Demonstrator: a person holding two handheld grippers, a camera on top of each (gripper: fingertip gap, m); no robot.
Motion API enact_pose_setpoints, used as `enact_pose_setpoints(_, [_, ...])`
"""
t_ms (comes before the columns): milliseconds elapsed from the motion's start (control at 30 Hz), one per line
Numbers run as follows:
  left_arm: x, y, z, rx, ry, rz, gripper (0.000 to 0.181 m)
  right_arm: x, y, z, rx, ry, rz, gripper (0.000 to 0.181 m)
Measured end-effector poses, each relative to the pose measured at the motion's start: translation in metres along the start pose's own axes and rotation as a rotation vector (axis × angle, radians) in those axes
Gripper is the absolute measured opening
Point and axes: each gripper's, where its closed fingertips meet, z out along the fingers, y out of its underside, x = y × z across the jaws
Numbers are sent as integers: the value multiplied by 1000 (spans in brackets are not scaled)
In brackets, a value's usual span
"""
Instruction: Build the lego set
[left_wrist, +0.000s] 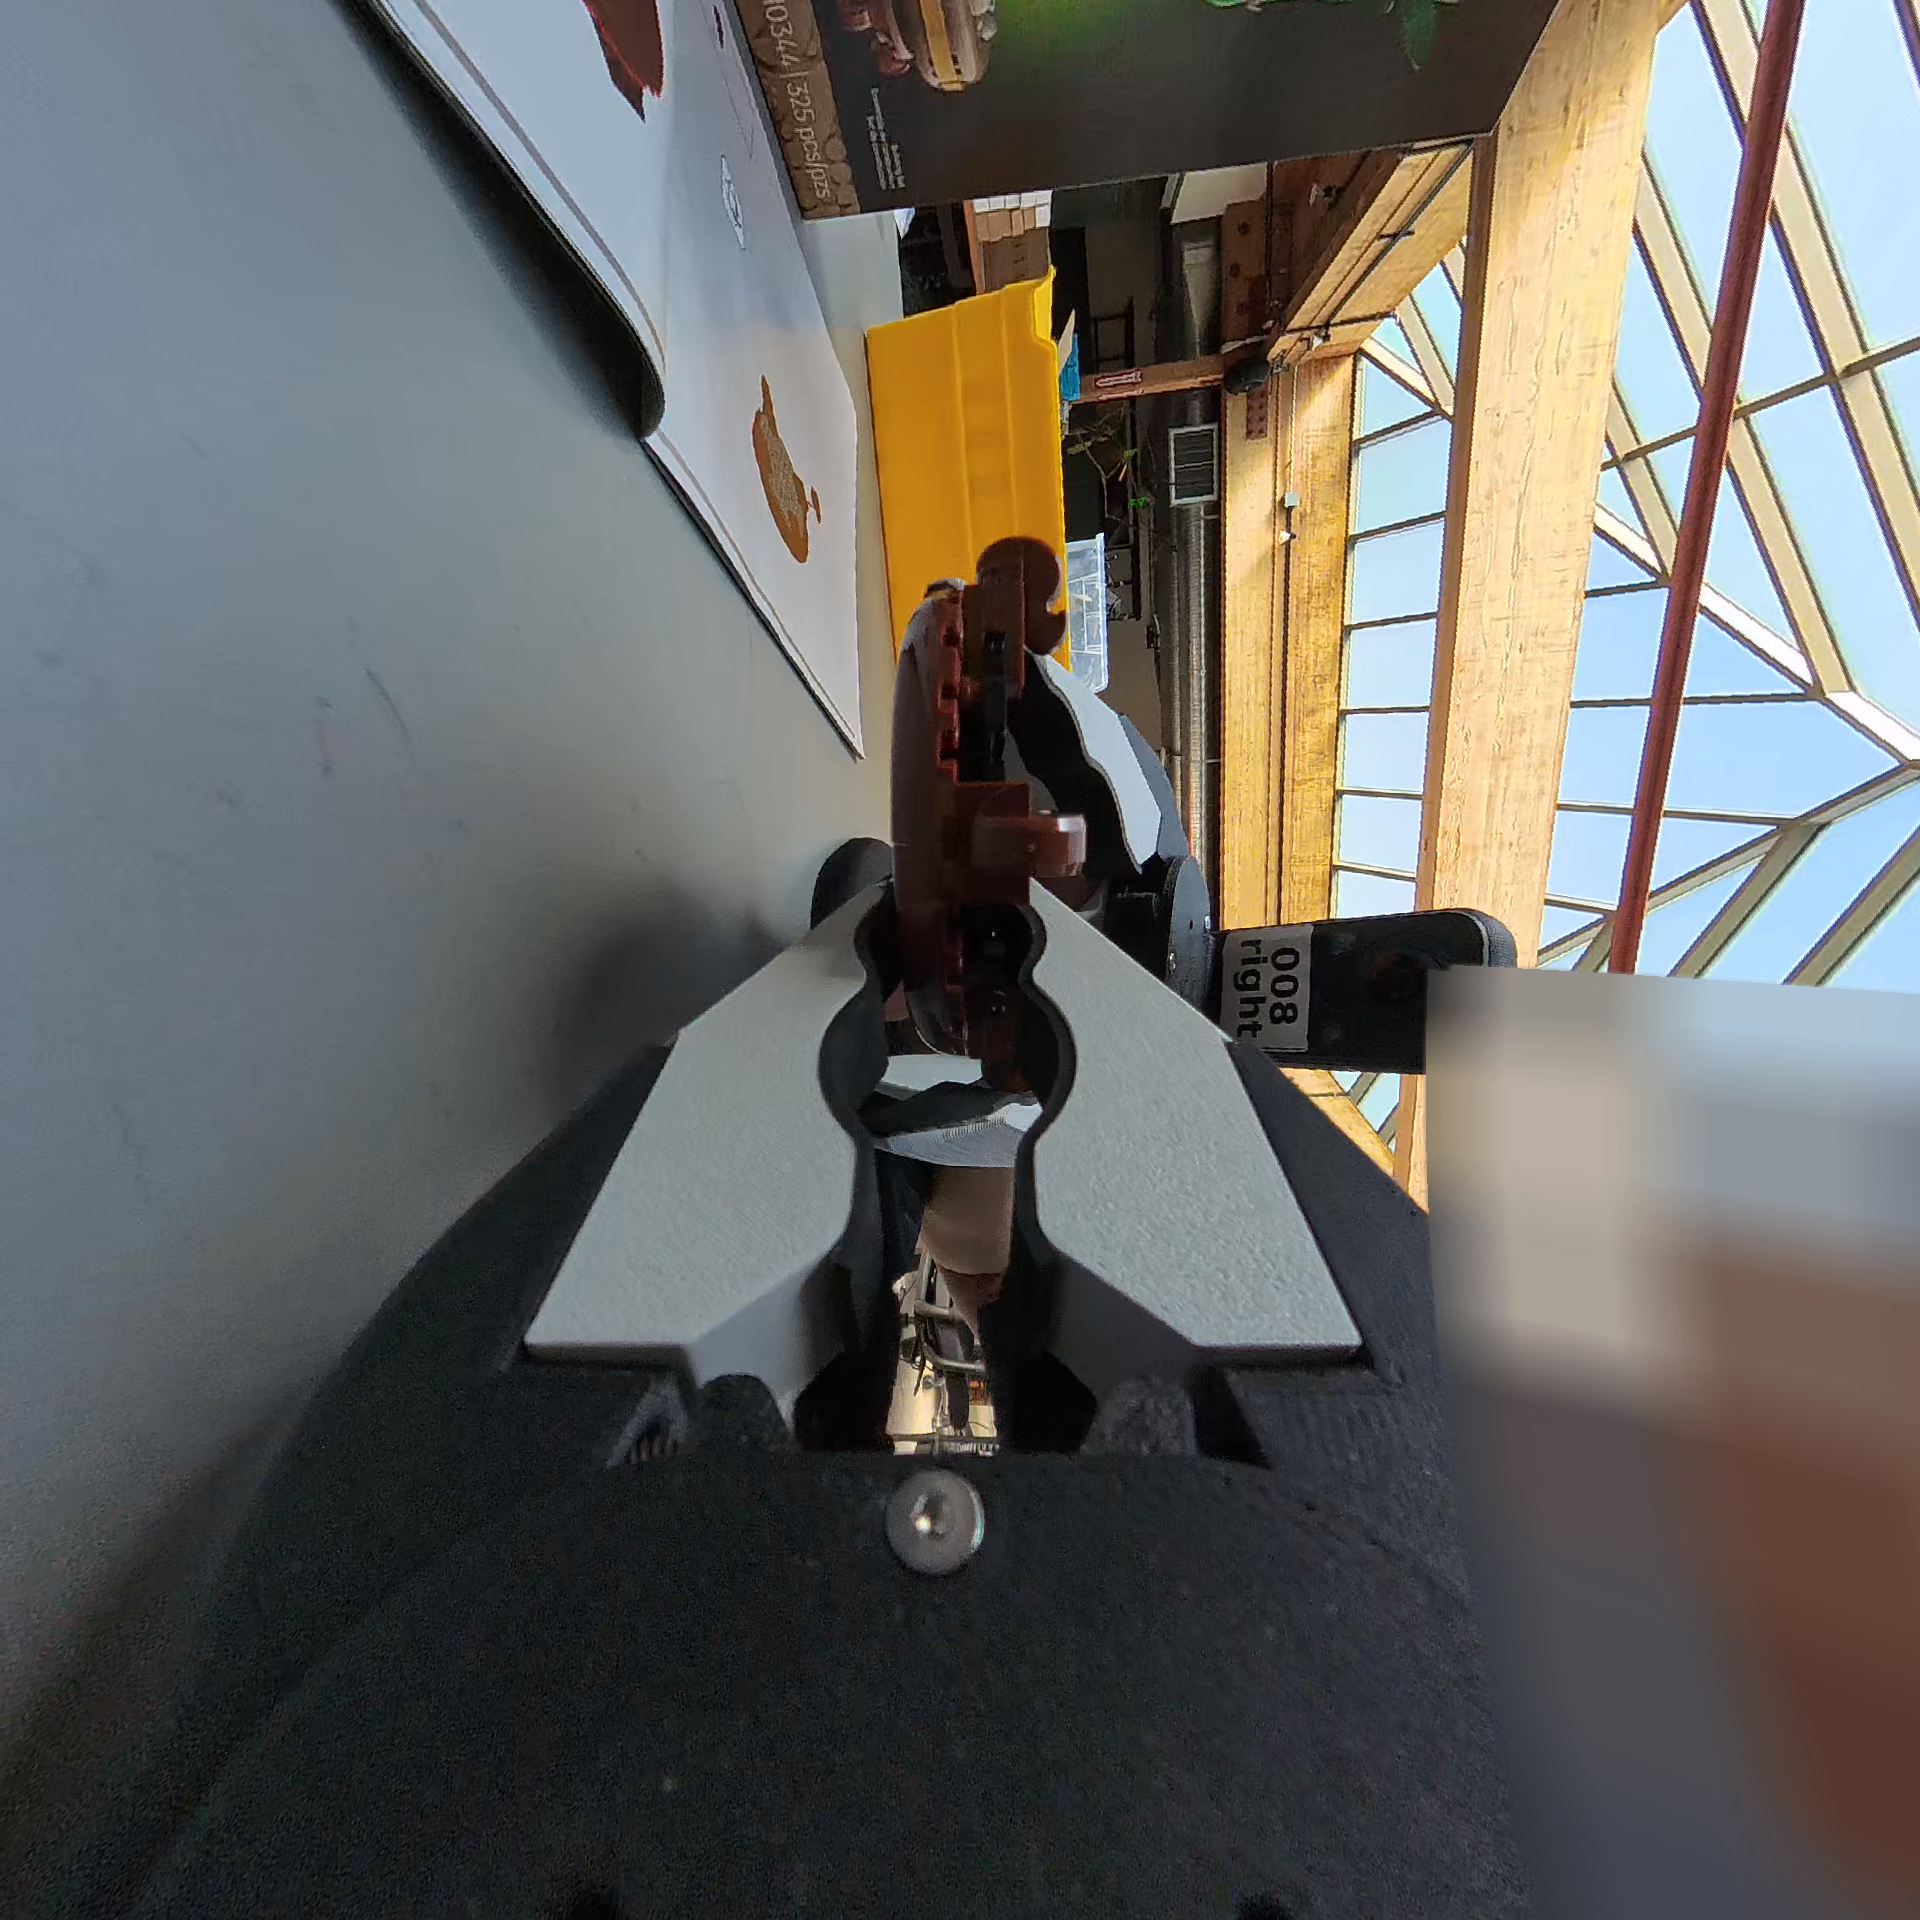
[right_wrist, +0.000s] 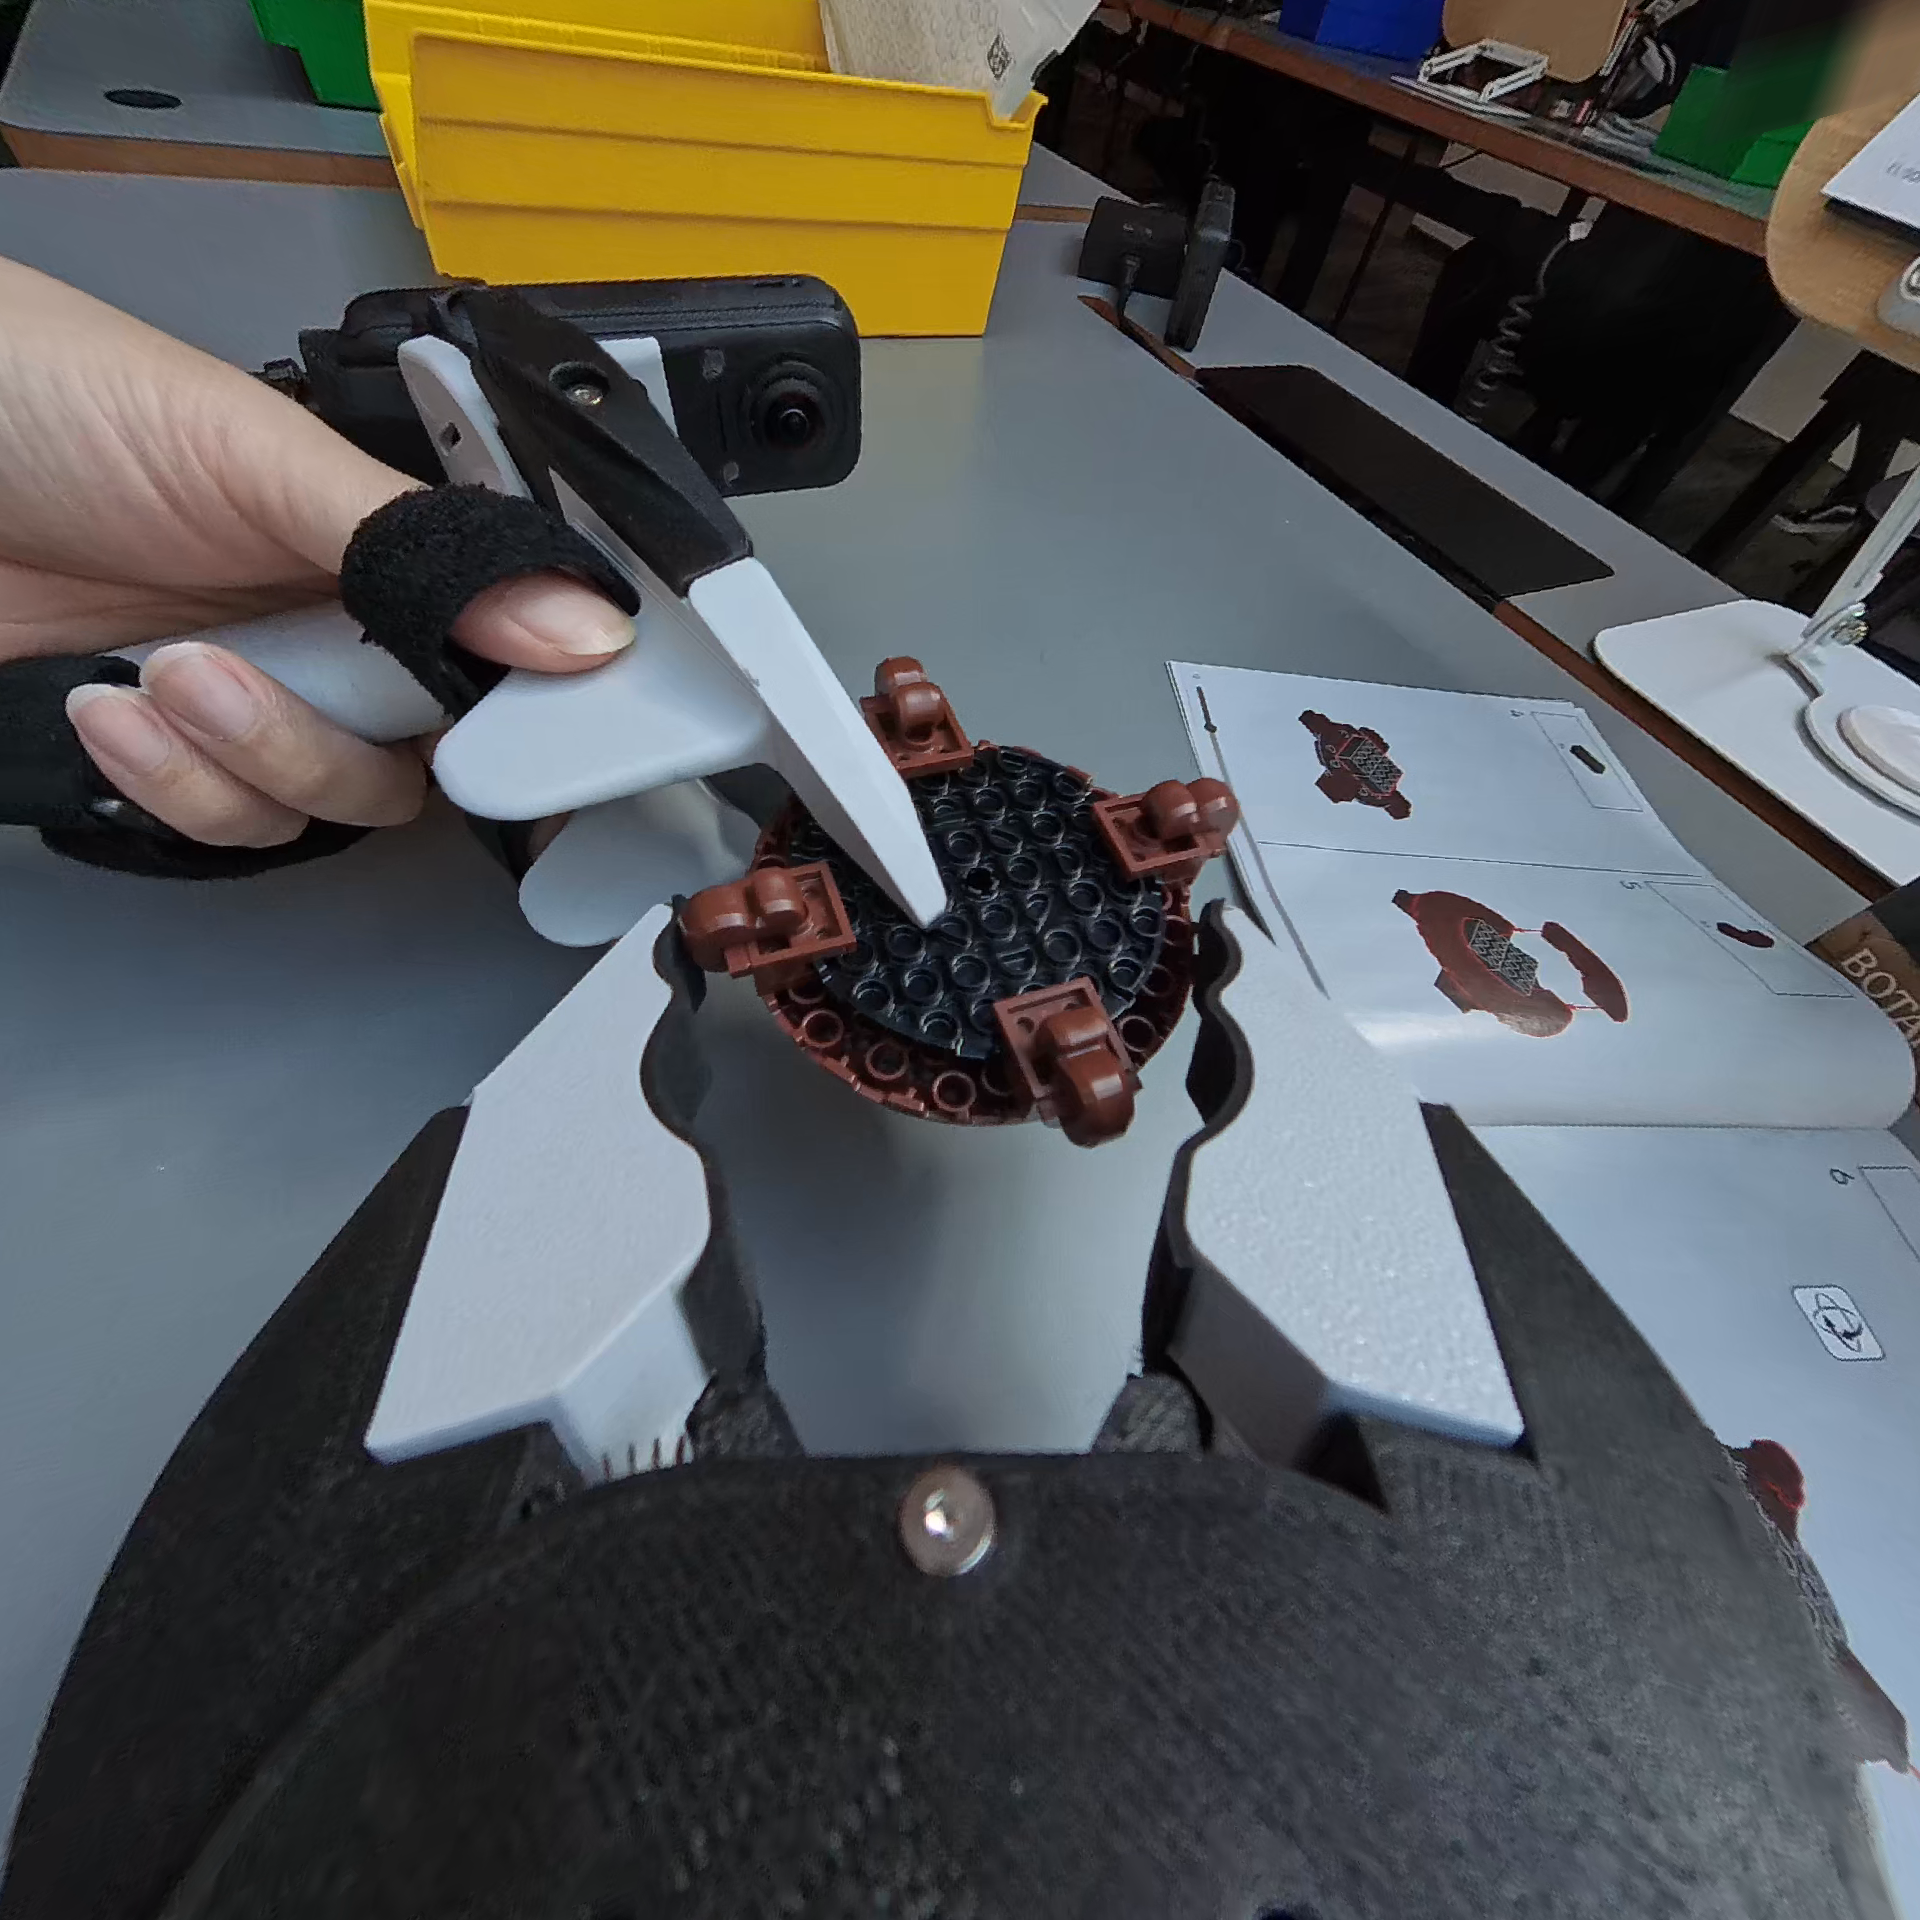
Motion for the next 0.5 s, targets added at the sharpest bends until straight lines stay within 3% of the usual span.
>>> enact_pose_setpoints(267, [-10,6,-14,-30,-19,-28,26,-12,8,4,-63,-55,105,94])
enact_pose_setpoints(500, [-12,12,-24,-23,-30,-52,23,-27,7,-1,-51,-94,131,94])
